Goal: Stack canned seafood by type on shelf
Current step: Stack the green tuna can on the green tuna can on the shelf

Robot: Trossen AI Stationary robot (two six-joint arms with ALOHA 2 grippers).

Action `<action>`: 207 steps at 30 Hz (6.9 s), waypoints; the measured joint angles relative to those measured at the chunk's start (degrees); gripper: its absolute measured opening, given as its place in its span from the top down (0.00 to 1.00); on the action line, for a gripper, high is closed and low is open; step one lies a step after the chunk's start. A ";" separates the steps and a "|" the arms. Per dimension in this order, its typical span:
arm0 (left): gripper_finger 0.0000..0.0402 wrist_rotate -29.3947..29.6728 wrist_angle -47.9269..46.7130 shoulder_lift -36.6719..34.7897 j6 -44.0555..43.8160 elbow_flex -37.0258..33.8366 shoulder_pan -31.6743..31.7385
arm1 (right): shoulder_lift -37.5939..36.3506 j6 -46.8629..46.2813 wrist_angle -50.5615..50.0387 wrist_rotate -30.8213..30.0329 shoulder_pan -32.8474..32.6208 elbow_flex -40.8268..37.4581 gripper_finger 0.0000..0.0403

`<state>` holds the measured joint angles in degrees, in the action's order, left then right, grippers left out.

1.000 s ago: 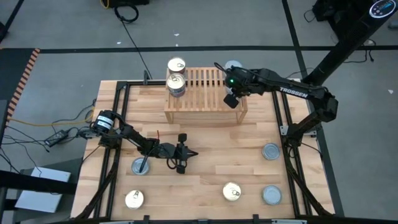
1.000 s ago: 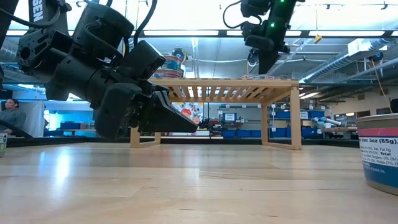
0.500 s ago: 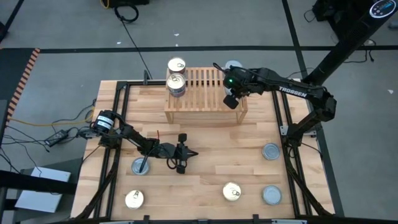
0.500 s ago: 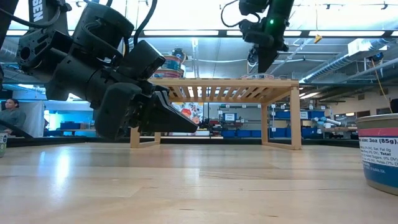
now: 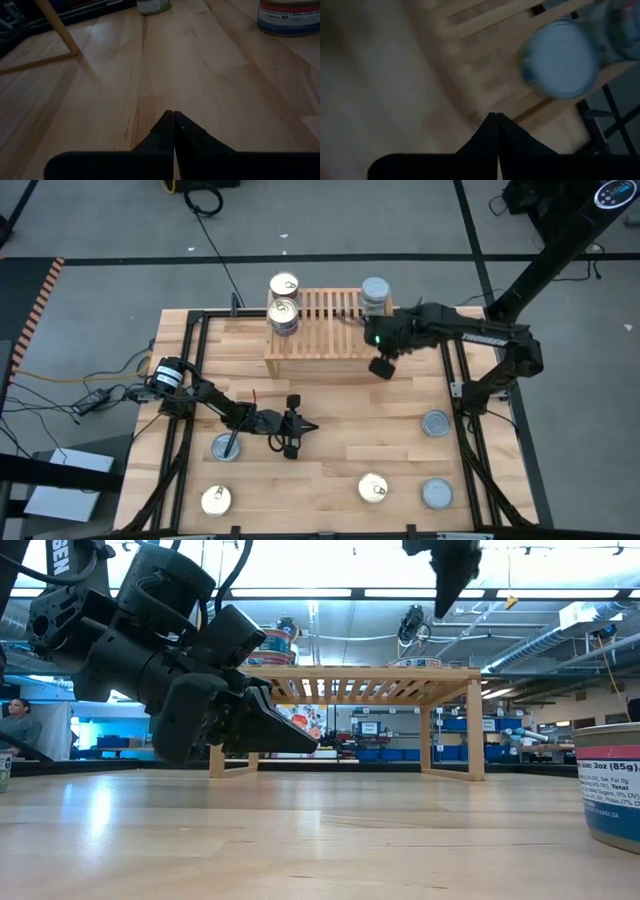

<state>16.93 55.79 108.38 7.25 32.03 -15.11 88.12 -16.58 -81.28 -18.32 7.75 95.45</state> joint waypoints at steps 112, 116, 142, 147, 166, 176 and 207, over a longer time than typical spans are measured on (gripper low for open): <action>0.99 0.17 0.78 0.00 -4.90 1.29 -0.51 | 12.10 -1.37 45.65 8.13 -24.25 -34.48 0.99; 0.99 0.17 0.40 0.00 -4.90 1.29 -0.55 | 12.23 -0.99 47.91 9.30 -23.60 -34.50 0.99; 0.99 0.17 -1.92 0.00 -4.84 1.27 -0.66 | 11.02 -5.75 47.71 14.60 -25.25 -35.58 0.99; 0.99 0.17 -1.79 0.00 -3.70 1.27 -0.66 | 11.20 -1.64 56.21 15.50 -24.31 -36.66 0.99; 0.99 -4.15 -13.79 -4.70 4.39 6.64 -2.89 | 5.47 3.64 57.67 6.44 -29.43 -36.64 0.99; 0.99 -8.15 -48.29 -4.70 13.59 24.99 -2.56 | -1.73 -6.41 50.93 -2.86 -35.99 -41.83 0.99; 0.67 -6.55 -55.91 1.20 21.82 33.44 -0.59 | -15.68 -14.55 52.64 -11.76 -39.63 -50.35 0.99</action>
<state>10.38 -0.12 109.58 29.07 65.47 -15.70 72.44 -31.13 -28.64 -30.09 -31.88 45.10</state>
